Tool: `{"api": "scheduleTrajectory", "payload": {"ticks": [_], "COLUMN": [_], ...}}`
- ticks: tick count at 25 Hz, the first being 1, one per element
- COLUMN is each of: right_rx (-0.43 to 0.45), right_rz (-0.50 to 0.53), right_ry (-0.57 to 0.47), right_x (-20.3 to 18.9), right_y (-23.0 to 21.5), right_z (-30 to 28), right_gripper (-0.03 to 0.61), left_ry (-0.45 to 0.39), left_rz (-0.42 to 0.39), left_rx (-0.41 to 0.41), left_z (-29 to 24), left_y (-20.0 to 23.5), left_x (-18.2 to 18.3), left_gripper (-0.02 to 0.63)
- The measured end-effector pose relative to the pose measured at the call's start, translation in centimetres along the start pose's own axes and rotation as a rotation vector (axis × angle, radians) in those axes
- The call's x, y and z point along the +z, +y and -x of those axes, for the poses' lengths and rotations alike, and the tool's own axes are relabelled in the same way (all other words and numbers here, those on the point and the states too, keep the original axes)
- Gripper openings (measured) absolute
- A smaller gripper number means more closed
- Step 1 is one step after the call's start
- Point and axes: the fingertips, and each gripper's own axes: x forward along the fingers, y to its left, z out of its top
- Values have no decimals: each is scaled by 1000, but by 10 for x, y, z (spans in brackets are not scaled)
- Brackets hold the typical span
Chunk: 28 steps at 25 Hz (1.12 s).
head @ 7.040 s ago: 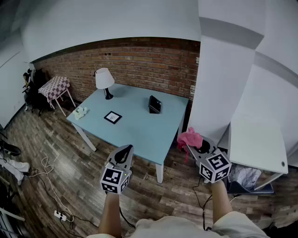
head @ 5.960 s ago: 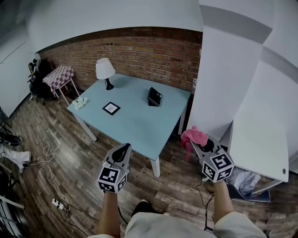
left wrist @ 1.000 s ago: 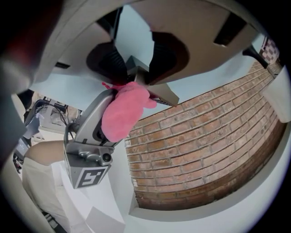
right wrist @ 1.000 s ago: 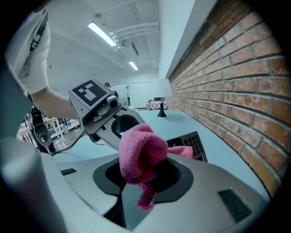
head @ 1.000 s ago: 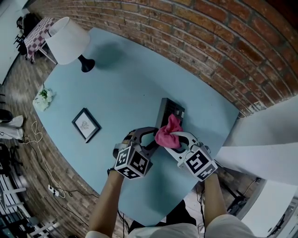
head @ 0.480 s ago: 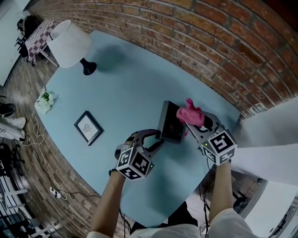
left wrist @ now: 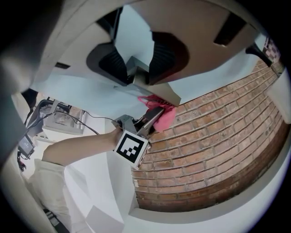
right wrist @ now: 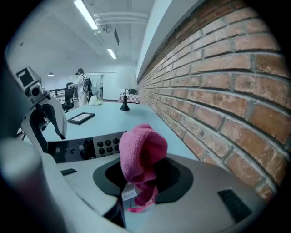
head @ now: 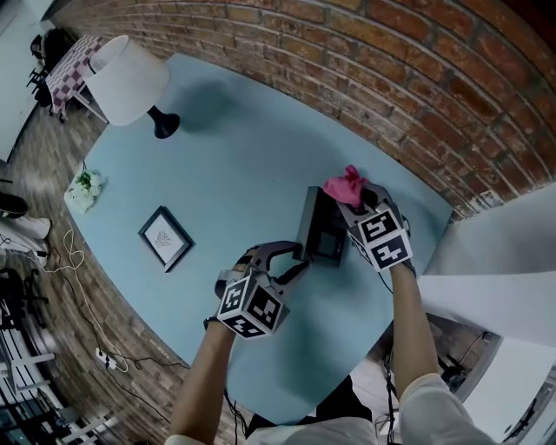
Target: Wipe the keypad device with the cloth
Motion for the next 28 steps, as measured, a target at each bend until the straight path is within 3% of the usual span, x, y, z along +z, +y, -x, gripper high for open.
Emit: {"api": "scheduleTrajectory", "payload": {"ticks": [12,28], "right_rx": [19,119], "right_rz": [-18,108], "right_ry": [-8,-4], "right_x": [-16,-32], "right_y": [34,100], "right_z": [10,50], "right_gripper": [147,147], "left_ry": [1,11], "left_rz": [0,1], "left_rx": [-4,-8], "left_z": [-2,-3], "left_y": [-1,-1], "left_x": [0,0], "left_gripper": [201,204]}}
